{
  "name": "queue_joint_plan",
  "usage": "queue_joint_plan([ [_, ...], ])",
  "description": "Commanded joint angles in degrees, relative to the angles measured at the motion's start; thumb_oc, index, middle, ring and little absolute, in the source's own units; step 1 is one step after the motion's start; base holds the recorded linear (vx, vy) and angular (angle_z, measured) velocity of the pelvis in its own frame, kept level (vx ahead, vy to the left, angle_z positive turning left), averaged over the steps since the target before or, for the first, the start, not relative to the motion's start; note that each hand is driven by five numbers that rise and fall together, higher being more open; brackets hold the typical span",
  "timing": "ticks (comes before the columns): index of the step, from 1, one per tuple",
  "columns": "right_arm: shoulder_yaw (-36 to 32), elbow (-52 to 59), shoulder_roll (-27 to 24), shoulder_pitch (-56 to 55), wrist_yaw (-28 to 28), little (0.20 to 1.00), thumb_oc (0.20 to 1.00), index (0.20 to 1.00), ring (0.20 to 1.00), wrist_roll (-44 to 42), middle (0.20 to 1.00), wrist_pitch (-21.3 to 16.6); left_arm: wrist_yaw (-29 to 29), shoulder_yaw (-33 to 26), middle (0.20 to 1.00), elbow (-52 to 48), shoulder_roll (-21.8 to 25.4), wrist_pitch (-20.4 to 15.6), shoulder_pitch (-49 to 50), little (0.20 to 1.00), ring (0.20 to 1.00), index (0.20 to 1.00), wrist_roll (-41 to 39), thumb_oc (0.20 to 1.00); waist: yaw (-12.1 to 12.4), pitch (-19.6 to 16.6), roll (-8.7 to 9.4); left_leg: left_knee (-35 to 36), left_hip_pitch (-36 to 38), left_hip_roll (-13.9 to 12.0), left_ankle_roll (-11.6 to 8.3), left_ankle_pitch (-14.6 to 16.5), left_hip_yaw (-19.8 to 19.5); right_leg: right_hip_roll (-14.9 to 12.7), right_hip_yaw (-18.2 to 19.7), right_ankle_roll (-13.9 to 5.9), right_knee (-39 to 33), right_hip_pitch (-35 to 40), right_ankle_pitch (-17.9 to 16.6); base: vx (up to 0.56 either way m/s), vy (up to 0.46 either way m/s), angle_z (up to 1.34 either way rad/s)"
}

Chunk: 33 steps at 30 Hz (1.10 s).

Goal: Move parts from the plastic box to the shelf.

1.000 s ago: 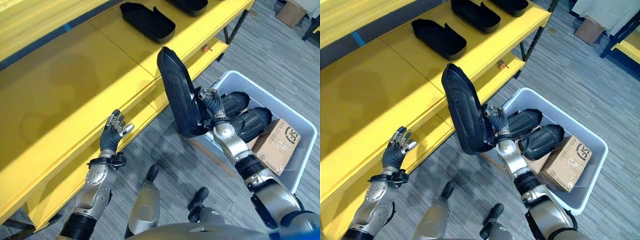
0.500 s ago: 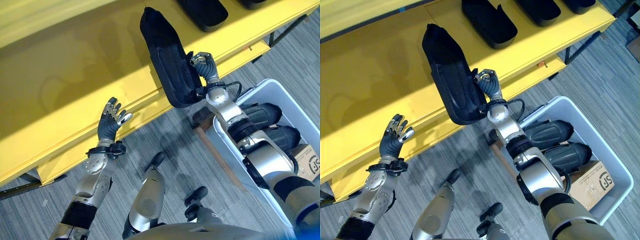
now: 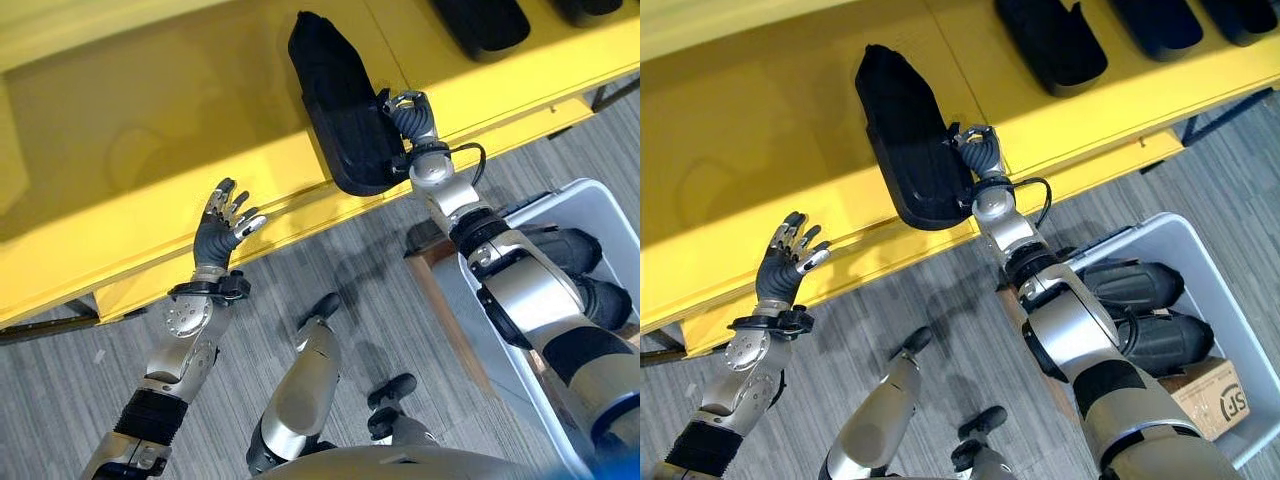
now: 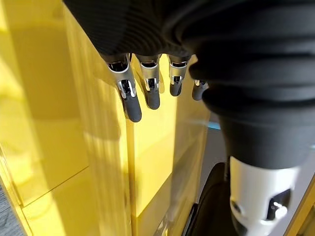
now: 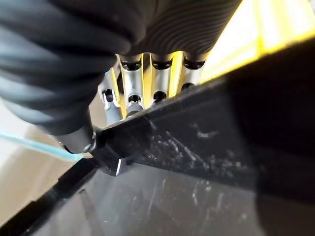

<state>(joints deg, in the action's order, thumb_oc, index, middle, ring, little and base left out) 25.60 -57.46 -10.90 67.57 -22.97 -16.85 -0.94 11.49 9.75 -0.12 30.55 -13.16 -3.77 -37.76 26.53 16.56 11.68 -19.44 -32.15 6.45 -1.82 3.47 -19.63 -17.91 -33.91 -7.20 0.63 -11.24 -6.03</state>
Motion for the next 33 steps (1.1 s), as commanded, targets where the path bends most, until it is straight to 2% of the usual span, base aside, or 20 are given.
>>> queue_joint_plan([
  [1,0.7,2.7,-2.2,4.2,-1.1,0.200,0.200,0.200,0.200,-2.2,0.200,-3.4,-0.7,2.7,1.000,-4.1,3.7,-2.7,-0.4,1.000,1.000,1.000,-1.5,1.000,-0.1,-1.3,-2.67,12.1,8.4,1.1,5.17,-2.6,2.2,-7.7,7.4,-5.33,13.9,3.8,-12.5,0.10,0.186,0.31],
  [2,0.9,2.5,-2.3,4.8,-1.1,0.200,0.200,0.200,0.200,-2.3,0.200,-3.4,-0.7,3.3,1.000,-3.6,4.1,-2.8,-1.3,1.000,1.000,1.000,-1.7,1.000,-1.0,-1.0,-3.67,12.6,8.6,1.3,5.69,-3.2,1.3,-7.1,10.7,-4.55,18.0,1.0,-12.4,0.05,0.148,0.70],
  [3,1.8,1.6,-2.9,6.3,-1.1,0.200,0.200,0.200,0.200,-2.6,0.200,-3.3,-0.7,4.7,1.000,-3.0,4.7,-2.9,-2.7,1.000,1.000,1.000,-1.5,1.000,-2.6,-0.7,-5.19,13.7,9.3,1.0,5.85,-3.9,-0.1,-3.1,17.4,-2.63,18.5,-3.6,-8.8,0.01,0.065,0.85],
  [4,1.8,1.4,-2.9,6.5,-1.1,0.200,0.200,0.200,0.200,-2.6,0.200,-3.4,-0.8,4.7,1.000,-2.9,4.6,-3.0,-2.8,1.000,1.000,1.000,-1.5,1.000,-2.3,-0.8,-5.17,13.9,9.2,0.8,5.74,-3.9,0.2,-3.0,17.7,-2.48,18.9,-4.1,-8.6,-0.08,0.050,0.98],
  [5,2.4,1.2,-3.1,7.5,-1.0,0.200,0.200,0.200,0.200,-2.6,0.200,-3.4,-0.7,5.3,1.000,-2.8,4.4,-3.2,-3.4,1.000,1.000,1.000,-1.5,1.000,-2.9,0.0,-6.12,14.0,8.7,0.9,5.55,-5.6,-0.3,-1.0,20.1,-0.93,16.8,-7.1,-7.2,-0.10,0.014,0.93],
  [6,3.3,0.6,-3.2,8.7,-0.6,0.200,0.200,0.200,0.200,-2.3,0.200,-3.1,-0.7,5.3,1.000,-3.0,3.9,-3.5,-3.4,1.000,1.000,1.000,-1.8,1.000,-3.0,1.1,-7.22,14.3,9.4,0.3,4.94,-5.7,-0.3,0.1,20.8,-0.72,14.0,-10.0,-5.1,-0.07,-0.075,0.58],
  [7,3.6,0.8,-3.2,8.7,-0.6,0.200,0.200,0.200,0.200,-1.7,0.200,-3.0,-1.0,6.0,1.000,-2.9,2.8,-3.7,-3.4,1.000,1.000,1.000,-2.5,1.000,-2.9,2.7,-7.46,13.6,10.3,0.5,3.95,-5.3,-0.8,0.1,21.1,-1.56,8.5,-10.7,-4.8,0.04,-0.171,0.09],
  [8,3.6,1.0,-3.2,8.5,-0.7,0.200,0.200,0.200,0.200,-1.6,0.200,-3.0,-1.0,6.4,1.000,-2.5,2.3,-3.9,-3.9,1.000,1.000,1.000,-2.9,1.000,-3.1,3.4,-7.51,13.0,10.6,0.8,3.50,-5.0,-1.4,0.7,21.6,-1.98,6.4,-10.5,-5.3,0.09,-0.270,-0.30],
  [11,3.3,2.1,-5.1,6.8,-0.8,0.200,0.200,0.200,0.200,-2.3,0.200,-3.5,-1.8,8.4,1.000,-1.6,1.1,-3.2,-5.2,1.000,1.000,1.000,-3.9,1.000,-4.6,3.7,-6.62,9.7,9.6,2.0,2.60,-3.5,-4.5,2.4,25.0,-1.69,3.9,-9.1,-2.6,0.09,-0.297,0.35],
  [12,2.9,2.2,-5.8,6.4,-0.8,0.200,0.200,0.200,0.200,-3.1,0.200,-3.8,-2.2,8.8,1.000,-1.7,0.7,-2.9,-5.1,1.000,1.000,1.000,-4.0,1.000,-4.8,3.3,-6.17,9.5,9.2,1.9,1.92,-3.6,-5.3,3.0,24.3,-1.40,3.5,-8.4,-1.5,0.04,-0.332,1.07],
  [14,2.9,0.7,-5.9,7.3,-0.9,0.200,0.200,0.200,0.200,-3.6,0.200,-4.0,-2.4,8.6,1.000,-2.1,0.6,-2.6,-3.7,1.000,1.000,1.000,-4.4,1.000,-5.1,2.3,-6.05,11.6,9.4,0.5,1.06,-4.3,-6.2,3.0,20.5,-1.24,4.6,-8.3,-1.1,0.01,-0.229,0.98],
  [19,3.7,-2.4,-6.5,9.1,-1.6,0.200,0.200,0.200,0.200,-4.2,0.200,-4.6,-2.6,10.0,1.000,-2.1,1.6,-1.9,-3.8,1.000,1.000,1.000,-4.4,1.000,-5.7,1.6,-6.66,14.2,9.5,-1.1,0.10,-5.6,-8.1,4.1,18.7,-0.27,8.0,-8.8,2.4,0.02,-0.178,0.30],
  [20,3.7,-3.7,-6.6,9.8,-2.0,0.200,0.200,0.200,0.200,-4.2,0.200,-4.5,-2.6,10.6,1.000,-2.0,1.6,-1.8,-4.1,1.000,1.000,1.000,-4.6,1.000,-5.8,1.4,-7.07,14.7,10.4,-1.9,0.20,-4.5,-8.2,4.6,18.5,-0.31,9.6,-8.5,4.9,0.02,-0.097,0.21],
  [21,3.8,-5.0,-7.0,10.8,-2.1,0.200,0.200,0.200,0.200,-4.4,0.200,-4.4,-2.5,11.2,1.000,-2.1,1.7,-1.7,-4.5,1.000,1.000,1.000,-4.8,1.000,-6.0,1.9,-7.65,14.3,9.7,-1.3,-0.05,-5.8,-8.8,4.0,18.4,-0.02,10.7,-9.3,4.2,0.10,-0.141,0.04],
  [22,3.8,-6.0,-7.2,11.6,-2.3,0.200,0.200,0.200,0.200,-4.7,0.200,-4.4,-2.5,11.4,1.000,-2.2,1.8,-1.7,-4.8,1.000,1.000,1.000,-4.8,1.000,-5.9,1.8,-7.80,14.2,10.4,-1.8,0.14,-4.3,-8.7,4.4,18.6,-0.07,11.7,-8.9,6.2,-0.01,-0.056,-0.01],
  [25,4.3,-8.9,-9.5,15.6,-2.8,0.200,0.200,0.200,0.200,-5.1,0.200,-4.3,-2.4,12.5,1.000,-2.6,2.0,-1.5,-5.6,1.000,1.000,1.000,-5.0,1.000,-5.6,2.8,-8.81,12.5,8.9,-0.9,0.07,-4.1,-8.9,3.5,18.2,0.12,15.0,-10.3,7.8,0.00,-0.044,0.10],
  [27,4.3,-9.1,-9.6,15.7,-2.8,0.200,0.200,0.200,0.200,-5.2,0.200,-4.3,-2.4,12.5,1.000,-2.5,1.9,-1.5,-5.7,1.000,1.000,1.000,-5.0,1.000,-5.6,2.8,-8.81,12.4,8.8,-0.8,0.07,-4.0,-8.9,3.4,18.2,0.10,15.1,-10.4,7.9,-0.03,-0.007,0.07],
  [33,6.2,-12.7,-11.9,21.3,-3.3,0.200,0.200,0.200,0.200,-5.0,0.200,-4.1,-2.1,14.3,1.000,-2.9,1.7,-1.8,-8.5,1.000,1.000,1.000,-4.2,1.000,-5.8,5.4,-10.19,2.8,2.9,3.1,0.53,-1.1,-9.0,2.2,20.2,0.99,25.3,-15.2,12.9,-0.07,0.007,0.21],
])
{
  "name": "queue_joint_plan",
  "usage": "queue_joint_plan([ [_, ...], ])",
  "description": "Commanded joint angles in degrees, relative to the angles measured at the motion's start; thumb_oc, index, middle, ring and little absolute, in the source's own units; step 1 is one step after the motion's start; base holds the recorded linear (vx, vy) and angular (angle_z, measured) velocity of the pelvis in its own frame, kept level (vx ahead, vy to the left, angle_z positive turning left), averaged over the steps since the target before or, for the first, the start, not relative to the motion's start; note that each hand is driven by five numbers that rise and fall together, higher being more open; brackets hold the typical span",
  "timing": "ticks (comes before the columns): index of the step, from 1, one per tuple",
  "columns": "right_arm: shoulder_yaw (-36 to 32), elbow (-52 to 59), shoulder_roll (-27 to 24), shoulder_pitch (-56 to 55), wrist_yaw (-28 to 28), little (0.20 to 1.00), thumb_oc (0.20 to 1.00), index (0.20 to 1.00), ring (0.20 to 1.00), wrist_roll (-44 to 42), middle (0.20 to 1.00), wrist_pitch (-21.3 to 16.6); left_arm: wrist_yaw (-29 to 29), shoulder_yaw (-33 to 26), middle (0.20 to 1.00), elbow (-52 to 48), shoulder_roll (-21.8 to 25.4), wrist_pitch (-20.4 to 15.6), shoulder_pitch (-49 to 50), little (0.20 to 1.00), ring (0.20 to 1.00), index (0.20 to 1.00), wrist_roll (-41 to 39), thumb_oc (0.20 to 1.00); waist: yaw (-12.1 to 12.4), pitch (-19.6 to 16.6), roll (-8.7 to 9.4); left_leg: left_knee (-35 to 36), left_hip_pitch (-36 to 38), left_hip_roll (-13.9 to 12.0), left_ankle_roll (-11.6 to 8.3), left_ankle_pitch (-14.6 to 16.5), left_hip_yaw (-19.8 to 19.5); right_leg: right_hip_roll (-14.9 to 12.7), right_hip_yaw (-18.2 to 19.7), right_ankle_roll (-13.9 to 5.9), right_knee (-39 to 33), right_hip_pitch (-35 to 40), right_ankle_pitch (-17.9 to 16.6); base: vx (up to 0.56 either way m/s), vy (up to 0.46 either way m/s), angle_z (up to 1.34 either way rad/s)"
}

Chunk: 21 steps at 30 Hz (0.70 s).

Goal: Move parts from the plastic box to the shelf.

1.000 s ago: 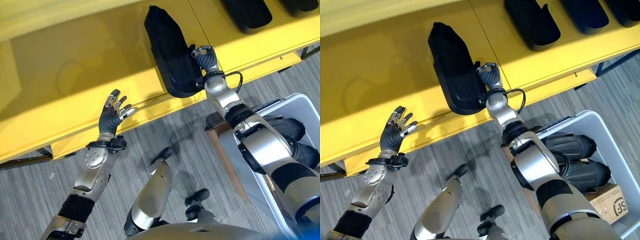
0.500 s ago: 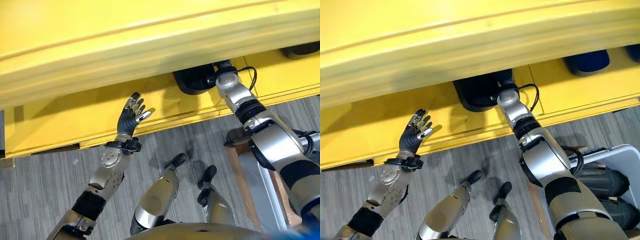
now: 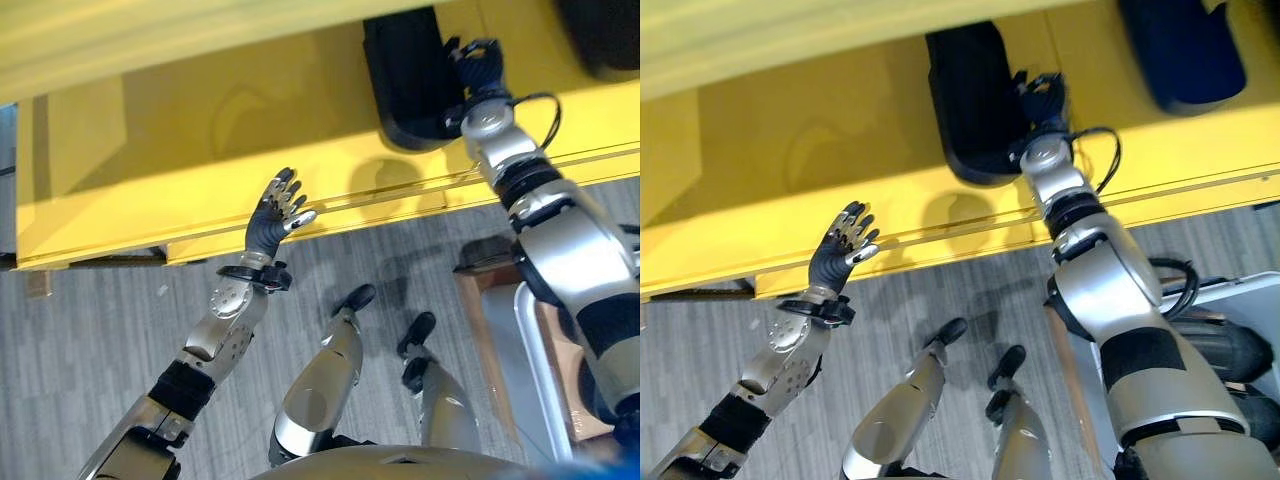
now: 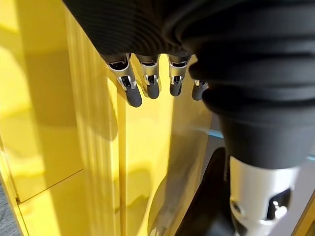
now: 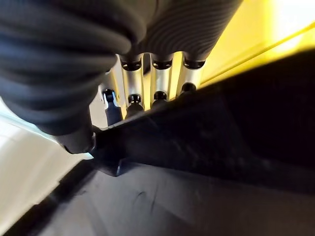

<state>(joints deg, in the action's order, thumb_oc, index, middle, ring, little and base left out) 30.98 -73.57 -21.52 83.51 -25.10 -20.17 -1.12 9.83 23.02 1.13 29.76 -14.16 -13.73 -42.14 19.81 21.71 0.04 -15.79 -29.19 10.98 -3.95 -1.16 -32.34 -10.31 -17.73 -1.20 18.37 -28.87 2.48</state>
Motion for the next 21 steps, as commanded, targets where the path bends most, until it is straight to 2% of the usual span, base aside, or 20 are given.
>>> queue_joint_plan([
  [1,0.8,3.0,-1.9,6.1,-1.5,0.200,0.200,0.200,0.200,-1.9,0.200,-3.8,-0.4,1.5,1.000,-4.2,2.4,-0.9,0.8,1.000,1.000,1.000,0.4,1.000,1.1,0.8,1.14,-3.8,-1.4,-0.3,2.70,4.6,3.3,-5.5,4.2,-4.44,10.8,1.2,6.3,-0.10,0.022,0.22],
  [3,0.6,2.3,-4.1,6.6,-1.9,0.200,0.200,0.200,0.200,-1.6,0.200,-3.9,-0.2,2.4,1.000,-4.9,2.1,-0.9,0.2,1.000,1.000,1.000,0.6,1.000,1.1,1.2,0.88,-8.0,-4.3,1.3,2.93,6.3,2.6,-6.2,3.7,-4.19,15.4,-0.8,8.9,-0.07,0.008,0.27],
  [5,0.6,1.4,-6.1,7.1,-2.2,0.200,0.200,0.200,0.200,-1.6,0.200,-3.7,0.0,2.7,1.000,-5.2,1.9,-0.6,0.1,1.000,1.000,1.000,1.1,1.000,1.7,1.3,1.19,-9.7,-5.6,1.6,3.08,7.3,2.0,-6.4,3.0,-4.20,16.8,-1.3,10.1,-0.01,-0.002,0.19],
  [21,3.0,-2.6,-14.1,10.0,-1.8,0.200,0.200,0.200,0.200,-0.8,0.200,-2.0,0.1,2.1,1.000,-6.7,3.8,-1.2,0.4,1.000,1.000,1.000,2.2,1.000,5.2,2.4,4.02,-9.9,-6.3,1.9,3.62,8.6,1.0,-6.7,1.1,-4.53,15.1,0.5,10.1,0.05,-0.007,0.08],
])
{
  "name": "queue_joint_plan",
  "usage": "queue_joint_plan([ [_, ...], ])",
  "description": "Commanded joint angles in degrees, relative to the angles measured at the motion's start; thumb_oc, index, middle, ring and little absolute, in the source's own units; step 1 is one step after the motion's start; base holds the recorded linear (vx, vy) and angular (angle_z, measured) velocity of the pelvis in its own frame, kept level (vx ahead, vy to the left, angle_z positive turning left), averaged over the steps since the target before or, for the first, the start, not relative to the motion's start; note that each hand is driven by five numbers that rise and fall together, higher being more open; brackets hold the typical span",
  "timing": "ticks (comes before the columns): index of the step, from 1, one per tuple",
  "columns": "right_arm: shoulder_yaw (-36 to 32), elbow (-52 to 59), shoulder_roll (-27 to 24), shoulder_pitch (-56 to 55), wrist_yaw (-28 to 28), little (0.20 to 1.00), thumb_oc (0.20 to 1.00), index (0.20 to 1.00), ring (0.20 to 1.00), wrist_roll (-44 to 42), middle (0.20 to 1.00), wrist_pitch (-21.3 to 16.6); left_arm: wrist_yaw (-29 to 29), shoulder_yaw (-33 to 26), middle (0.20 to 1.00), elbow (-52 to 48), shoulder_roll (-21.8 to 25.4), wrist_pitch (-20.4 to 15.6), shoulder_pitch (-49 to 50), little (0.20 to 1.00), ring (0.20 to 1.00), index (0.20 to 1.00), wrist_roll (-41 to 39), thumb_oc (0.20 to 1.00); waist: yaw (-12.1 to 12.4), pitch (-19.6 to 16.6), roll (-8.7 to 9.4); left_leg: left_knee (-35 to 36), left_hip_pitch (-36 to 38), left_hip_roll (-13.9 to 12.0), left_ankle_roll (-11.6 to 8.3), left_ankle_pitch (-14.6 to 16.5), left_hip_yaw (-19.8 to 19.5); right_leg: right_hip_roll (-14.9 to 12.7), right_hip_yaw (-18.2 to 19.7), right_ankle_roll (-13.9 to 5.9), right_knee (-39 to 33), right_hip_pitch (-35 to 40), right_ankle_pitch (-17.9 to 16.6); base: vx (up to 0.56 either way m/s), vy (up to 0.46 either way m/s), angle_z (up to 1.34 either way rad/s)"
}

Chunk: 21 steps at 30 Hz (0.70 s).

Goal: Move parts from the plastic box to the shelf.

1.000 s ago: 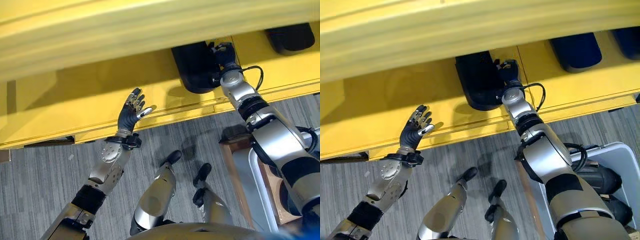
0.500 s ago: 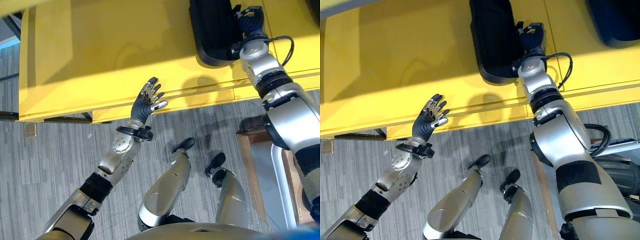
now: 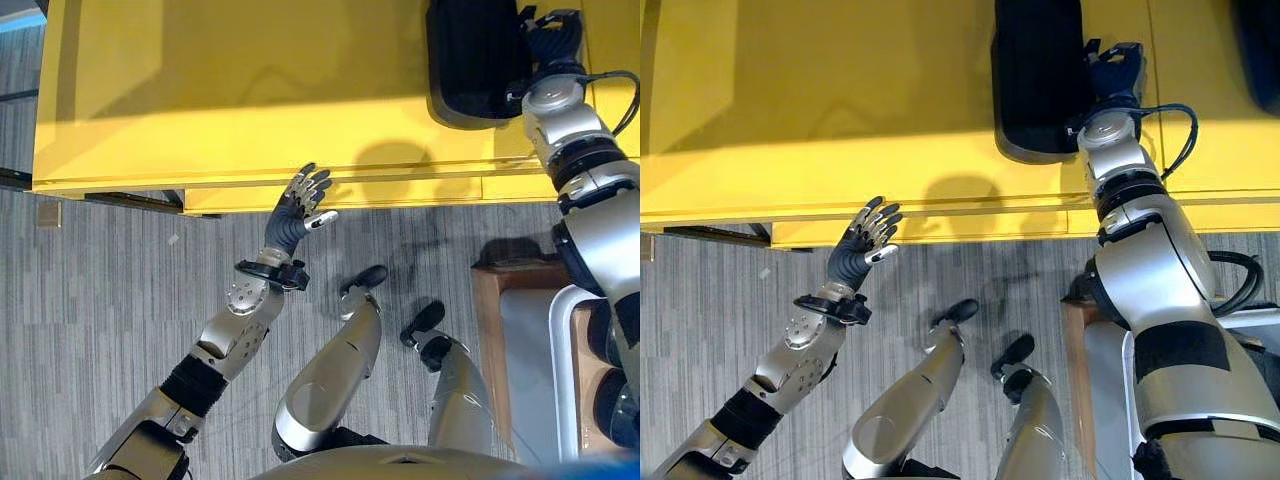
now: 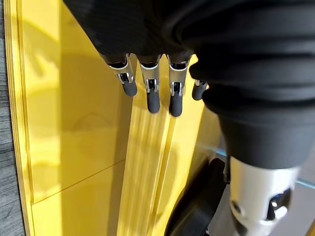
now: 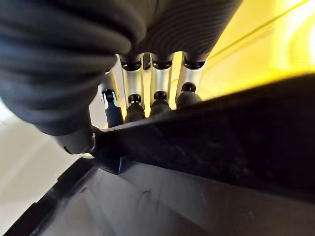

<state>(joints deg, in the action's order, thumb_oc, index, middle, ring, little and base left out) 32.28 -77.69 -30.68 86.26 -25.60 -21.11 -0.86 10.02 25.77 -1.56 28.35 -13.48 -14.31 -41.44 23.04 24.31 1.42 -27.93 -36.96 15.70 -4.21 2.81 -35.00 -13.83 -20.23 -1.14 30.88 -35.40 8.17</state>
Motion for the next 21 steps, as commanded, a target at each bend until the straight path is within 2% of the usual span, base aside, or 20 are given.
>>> queue_joint_plan([
  [1,1.8,1.3,-5.4,7.4,-1.2,0.200,0.200,0.200,0.200,0.3,0.200,-2.2,-0.1,-0.7,1.000,-4.1,5.4,-2.0,0.9,1.000,1.000,1.000,1.7,1.000,2.2,-0.1,2.82,2.2,1.4,-2.7,3.88,4.7,3.7,-3.1,3.4,-4.60,2.3,7.2,4.3,0.06,-0.009,0.04],
  [13,3.2,-1.3,-7.5,9.4,-0.5,0.200,0.200,0.200,0.200,-0.5,0.200,-1.4,-0.3,-0.4,1.000,-5.3,6.2,-2.6,-0.1,1.000,1.000,1.000,1.0,1.000,4.2,0.3,4.82,2.5,0.8,-2.7,3.98,5.3,3.4,-2.3,1.6,-4.82,-2.6,10.5,3.1,0.04,-0.004,0.03],
  [18,3.5,-2.1,-8.7,10.5,-0.6,0.200,0.200,0.200,0.200,-1.1,0.200,-1.3,-0.1,-1.1,1.000,-5.4,6.5,-3.1,0.0,1.000,1.000,1.000,0.7,1.000,4.6,0.2,4.89,2.2,0.5,-2.5,4.00,5.5,3.4,-2.1,1.6,-4.66,-3.2,10.8,3.3,0.01,0.004,0.00],
  [19,3.6,-1.9,-8.9,11.0,-0.6,1.000,1.000,1.000,1.000,-1.2,1.000,-1.4,-0.2,-1.2,1.000,-5.4,6.5,-3.1,0.1,1.000,1.000,1.000,0.7,1.000,4.5,0.1,4.86,2.2,0.4,-2.5,4.03,5.5,3.4,-2.1,1.8,-4.62,-3.2,10.8,3.3,0.00,0.000,0.00],
  [21,3.4,-1.8,-8.6,11.3,-0.7,1.000,1.000,1.000,1.000,-1.8,1.000,-1.6,-0.2,-1.2,1.000,-5.3,6.6,-3.2,0.0,1.000,1.000,1.000,0.8,1.000,4.4,0.1,4.85,2.1,0.5,-2.6,4.00,5.5,3.5,-2.0,1.9,-4.60,-3.1,10.7,3.3,0.00,0.000,0.00],
])
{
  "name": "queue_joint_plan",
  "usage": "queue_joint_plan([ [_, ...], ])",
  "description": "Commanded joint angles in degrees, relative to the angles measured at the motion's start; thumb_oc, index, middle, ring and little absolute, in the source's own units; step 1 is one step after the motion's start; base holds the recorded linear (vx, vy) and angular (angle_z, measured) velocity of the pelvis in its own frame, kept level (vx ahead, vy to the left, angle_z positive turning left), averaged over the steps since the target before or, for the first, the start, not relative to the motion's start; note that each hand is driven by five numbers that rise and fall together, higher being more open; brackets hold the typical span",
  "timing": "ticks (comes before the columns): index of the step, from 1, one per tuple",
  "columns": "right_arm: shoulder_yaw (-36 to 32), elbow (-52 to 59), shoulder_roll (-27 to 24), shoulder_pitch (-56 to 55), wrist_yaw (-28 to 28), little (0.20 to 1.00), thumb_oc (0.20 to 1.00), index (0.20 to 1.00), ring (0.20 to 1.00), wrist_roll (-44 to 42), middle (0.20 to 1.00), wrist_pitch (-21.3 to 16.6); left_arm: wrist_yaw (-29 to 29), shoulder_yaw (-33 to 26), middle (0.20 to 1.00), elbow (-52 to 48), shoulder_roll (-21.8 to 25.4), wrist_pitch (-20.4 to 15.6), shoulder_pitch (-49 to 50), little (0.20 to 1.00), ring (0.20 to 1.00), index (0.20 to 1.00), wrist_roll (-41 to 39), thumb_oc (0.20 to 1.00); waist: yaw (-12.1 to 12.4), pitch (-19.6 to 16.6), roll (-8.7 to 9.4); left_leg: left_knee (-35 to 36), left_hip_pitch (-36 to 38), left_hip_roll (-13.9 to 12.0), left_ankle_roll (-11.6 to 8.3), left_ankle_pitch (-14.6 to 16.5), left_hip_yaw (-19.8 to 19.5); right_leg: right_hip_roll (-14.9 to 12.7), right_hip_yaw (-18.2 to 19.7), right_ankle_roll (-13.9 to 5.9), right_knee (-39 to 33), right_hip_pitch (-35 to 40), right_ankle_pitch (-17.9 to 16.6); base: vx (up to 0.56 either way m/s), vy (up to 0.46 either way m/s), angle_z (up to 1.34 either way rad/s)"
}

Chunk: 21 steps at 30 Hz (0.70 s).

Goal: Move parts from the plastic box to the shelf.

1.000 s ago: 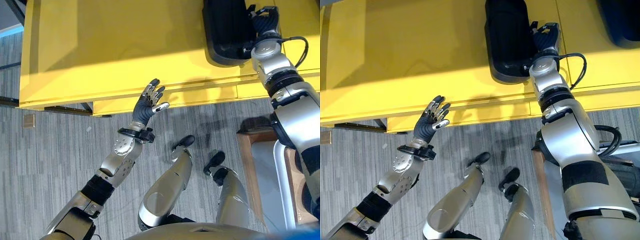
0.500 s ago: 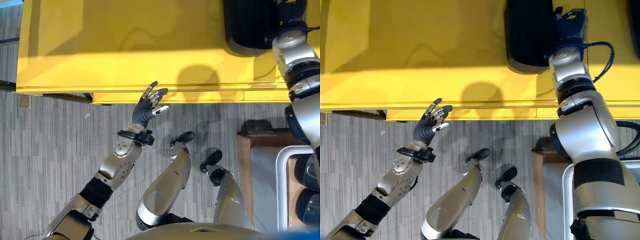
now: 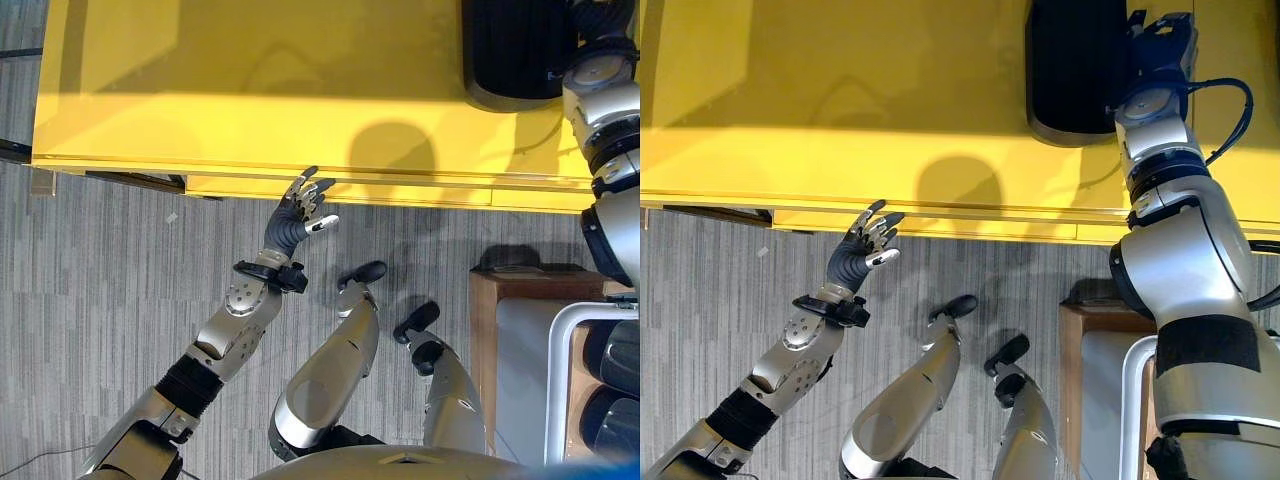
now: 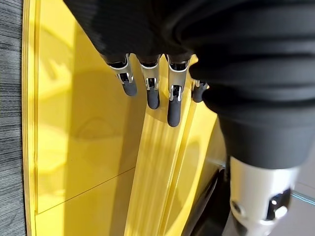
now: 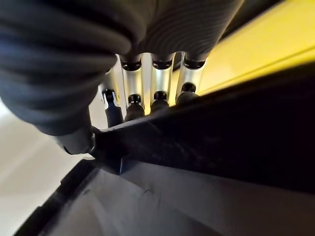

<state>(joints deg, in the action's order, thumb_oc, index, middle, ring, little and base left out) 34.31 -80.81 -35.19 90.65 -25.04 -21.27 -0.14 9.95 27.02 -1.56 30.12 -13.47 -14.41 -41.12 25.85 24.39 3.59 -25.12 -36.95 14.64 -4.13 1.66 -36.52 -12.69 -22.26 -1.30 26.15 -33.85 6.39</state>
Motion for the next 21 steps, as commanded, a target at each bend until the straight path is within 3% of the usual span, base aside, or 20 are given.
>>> queue_joint_plan([
  [1,1.0,1.6,-3.8,7.1,-1.8,1.000,1.000,1.000,1.000,-2.4,1.000,-2.8,0.0,-2.5,1.000,-5.2,4.9,-3.3,0.0,1.000,1.000,1.000,0.5,1.000,1.4,0.0,2.71,-0.8,0.4,-1.5,3.95,6.6,5.2,-3.1,4.0,-4.41,1.6,9.1,5.1,0.00,0.000,0.00],
  [13,1.1,7.7,-0.7,8.1,-4.1,1.000,1.000,1.000,1.000,-3.0,1.000,-4.9,-0.4,-3.4,1.000,-5.3,6.7,-3.8,1.9,1.000,1.000,1.000,-0.2,1.000,-0.4,-1.1,3.03,-0.4,2.3,-2.5,3.75,6.6,6.4,-2.5,4.6,-4.28,1.0,11.2,5.1,-0.04,0.005,-0.06],
  [18,3.1,16.0,2.8,6.4,-4.9,1.000,1.000,1.000,1.000,2.4,1.000,-5.4,-1.0,-4.9,1.000,-5.8,7.4,-3.6,4.4,1.000,1.000,1.000,-0.8,1.000,-2.3,-2.7,3.10,1.4,5.2,-3.7,3.39,5.7,7.5,-1.7,5.3,-4.24,-1.4,13.9,4.2,-0.07,0.017,-0.17],
  [21,0.2,27.4,4.8,1.8,-6.7,1.000,1.000,1.000,1.000,5.6,1.000,-6.5,-1.1,-6.0,1.000,-5.8,8.1,-3.3,5.5,1.000,1.000,1.000,-0.5,1.000,-4.2,-4.1,2.68,3.9,7.5,-4.2,3.05,4.6,7.9,-1.2,5.4,-4.26,-4.1,16.2,3.4,-0.05,0.005,-0.27],
])
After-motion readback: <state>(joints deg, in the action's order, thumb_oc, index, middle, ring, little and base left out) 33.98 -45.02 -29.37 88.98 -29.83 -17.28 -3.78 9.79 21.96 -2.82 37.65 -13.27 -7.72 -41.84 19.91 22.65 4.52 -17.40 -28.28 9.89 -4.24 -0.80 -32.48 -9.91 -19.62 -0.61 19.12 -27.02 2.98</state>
